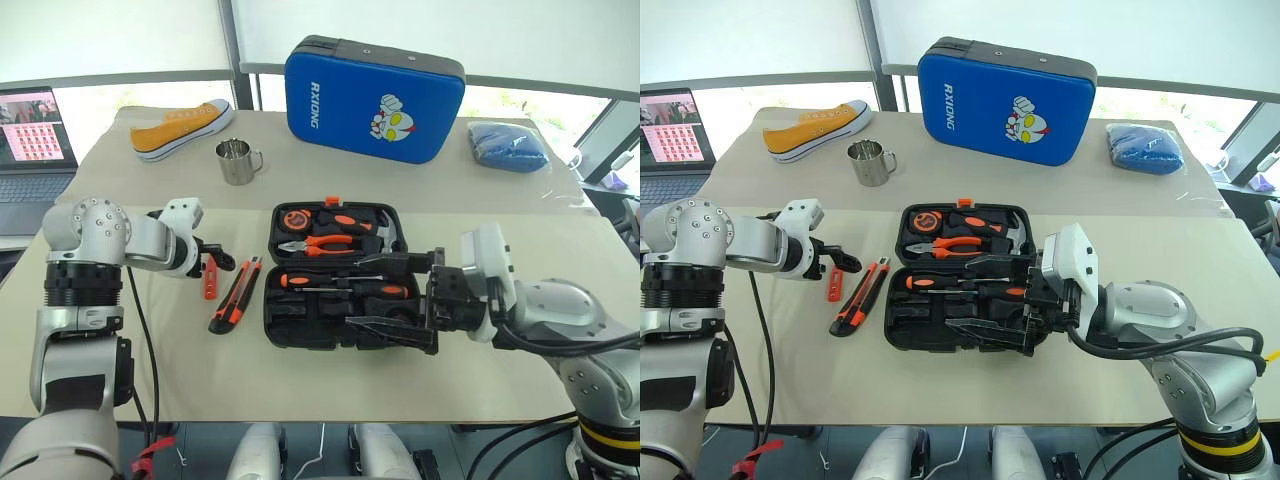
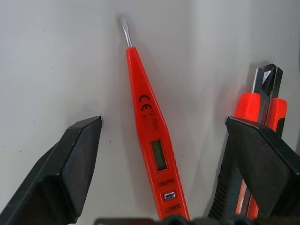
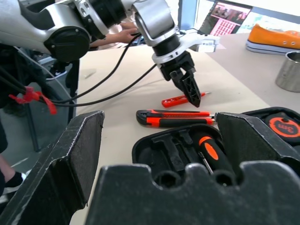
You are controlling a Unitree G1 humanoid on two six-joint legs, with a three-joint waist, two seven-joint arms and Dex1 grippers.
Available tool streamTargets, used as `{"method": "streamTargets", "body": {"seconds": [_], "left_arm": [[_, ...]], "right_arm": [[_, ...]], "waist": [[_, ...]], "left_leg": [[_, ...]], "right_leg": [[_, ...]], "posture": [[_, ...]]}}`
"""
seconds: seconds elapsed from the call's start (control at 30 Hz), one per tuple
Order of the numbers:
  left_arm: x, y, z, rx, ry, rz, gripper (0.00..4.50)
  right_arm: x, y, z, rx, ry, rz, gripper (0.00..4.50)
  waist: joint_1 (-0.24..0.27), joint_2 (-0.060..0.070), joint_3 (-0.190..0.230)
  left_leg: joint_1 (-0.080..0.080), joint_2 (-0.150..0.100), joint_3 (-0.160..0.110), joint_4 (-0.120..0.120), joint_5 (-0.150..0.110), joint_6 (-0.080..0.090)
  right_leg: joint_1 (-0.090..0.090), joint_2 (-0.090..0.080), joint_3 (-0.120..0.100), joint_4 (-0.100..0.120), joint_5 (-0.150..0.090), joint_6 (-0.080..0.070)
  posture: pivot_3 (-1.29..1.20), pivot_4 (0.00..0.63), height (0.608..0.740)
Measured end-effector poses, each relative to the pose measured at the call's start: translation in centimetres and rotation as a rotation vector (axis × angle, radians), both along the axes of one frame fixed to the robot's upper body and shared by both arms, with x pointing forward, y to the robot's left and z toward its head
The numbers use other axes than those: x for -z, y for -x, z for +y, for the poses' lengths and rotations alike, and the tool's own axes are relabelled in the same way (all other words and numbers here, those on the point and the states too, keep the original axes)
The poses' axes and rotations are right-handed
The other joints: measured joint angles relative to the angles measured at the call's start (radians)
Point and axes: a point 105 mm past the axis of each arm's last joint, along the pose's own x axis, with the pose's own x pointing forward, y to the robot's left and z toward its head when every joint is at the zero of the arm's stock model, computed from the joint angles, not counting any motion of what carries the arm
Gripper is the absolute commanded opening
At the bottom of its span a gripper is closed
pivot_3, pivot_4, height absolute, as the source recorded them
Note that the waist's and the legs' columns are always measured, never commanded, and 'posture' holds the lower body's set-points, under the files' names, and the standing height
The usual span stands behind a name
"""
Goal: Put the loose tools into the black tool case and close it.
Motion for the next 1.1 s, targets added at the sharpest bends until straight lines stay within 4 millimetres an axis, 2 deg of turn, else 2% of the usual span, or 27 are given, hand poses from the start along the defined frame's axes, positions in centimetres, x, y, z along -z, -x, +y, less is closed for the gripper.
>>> {"method": "streamTargets", "body": {"seconds": [0.13,0.3,0.5,0.6,0.67,0.73,0.77,0.83,0.9,1.0,1.1], "left_arm": [[0.3,0.2,-0.2,0.004,0.012,0.017,2.00],[0.5,0.3,0.0,-0.011,0.016,0.038,0.43],[0.5,0.4,0.9,-0.048,0.036,0.045,0.41],[0.3,0.5,1.9,-0.043,-0.003,0.031,0.41],[0.1,-0.2,3.2,-0.041,-0.060,-0.026,0.41],[-1.0,-1.6,4.8,-0.002,-0.136,-0.152,0.41],[-1.9,-2.3,5.2,0.071,-0.174,-0.228,0.41],[-3.2,-2.9,4.1,0.260,-0.188,-0.323,0.41],[-4.6,-2.5,1.0,0.557,-0.169,-0.402,0.41],[-5.5,-0.2,-3.9,0.965,-0.116,-0.438,0.41],[-5.9,2.4,-7.4,1.309,-0.128,-0.436,0.41]], "right_arm": [[-0.2,0.3,0.1,-0.014,-0.006,-0.001,4.50],[-0.3,0.4,0.0,-0.022,-0.002,-0.001,4.50],[-0.2,0.8,-0.1,-0.037,0.023,0.001,4.50],[0.4,1.1,-0.4,-0.044,0.057,0.024,4.50],[1.1,1.4,-0.9,-0.048,0.094,0.053,4.50],[1.6,1.6,-1.4,-0.047,0.122,0.074,4.50],[1.6,1.7,-1.6,-0.046,0.127,0.079,4.50],[1.7,1.9,-1.9,-0.046,0.142,0.088,4.50],[2.2,2.1,-2.3,-0.039,0.168,0.108,4.50],[2.7,2.0,-2.6,-0.017,0.189,0.119,4.50],[2.6,1.9,-2.9,0.004,0.187,0.113,4.50]], "waist": [[0.002,0.000,0.000],[0.007,0.000,0.000],[0.003,0.001,-0.001],[-0.004,0.001,-0.001],[-0.004,0.001,-0.001],[-0.002,0.001,0.000],[0.000,0.000,0.000],[0.003,0.000,0.000],[0.017,0.000,0.000],[0.028,0.000,0.000],[0.027,0.000,0.000]], "left_leg": [[0.001,-0.001,0.000,0.000,0.000,0.000],[0.001,-0.002,0.000,0.000,0.000,0.000],[0.002,-0.002,0.000,0.000,0.000,0.000],[0.002,-0.004,0.000,-0.001,0.001,-0.002],[0.002,-0.004,0.000,-0.002,0.002,-0.003],[0.001,-0.004,0.001,-0.002,0.002,-0.004],[0.001,-0.004,0.001,-0.002,0.002,-0.004],[0.000,-0.004,0.004,-0.002,0.002,-0.004],[-0.005,-0.004,0.007,0.000,0.002,-0.003],[-0.007,-0.003,0.008,0.001,0.001,-0.002],[-0.007,-0.003,0.008,0.001,0.001,-0.001]], "right_leg": [[0.001,-0.001,0.000,0.000,0.000,0.000],[0.002,-0.001,0.000,-0.001,0.000,0.001],[0.002,-0.001,0.000,-0.001,0.000,0.001],[0.002,0.001,0.000,-0.001,0.000,0.000],[0.001,0.001,0.000,-0.001,0.000,0.000],[0.001,0.002,0.000,-0.002,0.000,0.000],[0.001,0.001,0.000,-0.003,0.000,0.000],[0.001,0.001,0.000,-0.005,0.000,0.000],[0.001,0.001,-0.003,-0.008,0.000,0.000],[0.001,0.001,-0.003,-0.009,0.000,0.000],[0.001,0.002,-0.002,-0.009,0.000,0.001]], "posture": [[0.00,0.150,0.739],[0.00,0.150,0.739],[0.00,0.150,0.739],[0.00,0.150,0.739],[0.00,0.150,0.739],[0.00,0.150,0.739],[0.00,0.150,0.739],[0.00,0.150,0.739],[0.00,0.150,0.739],[0.00,0.150,0.739],[0.00,0.150,0.739]]}}
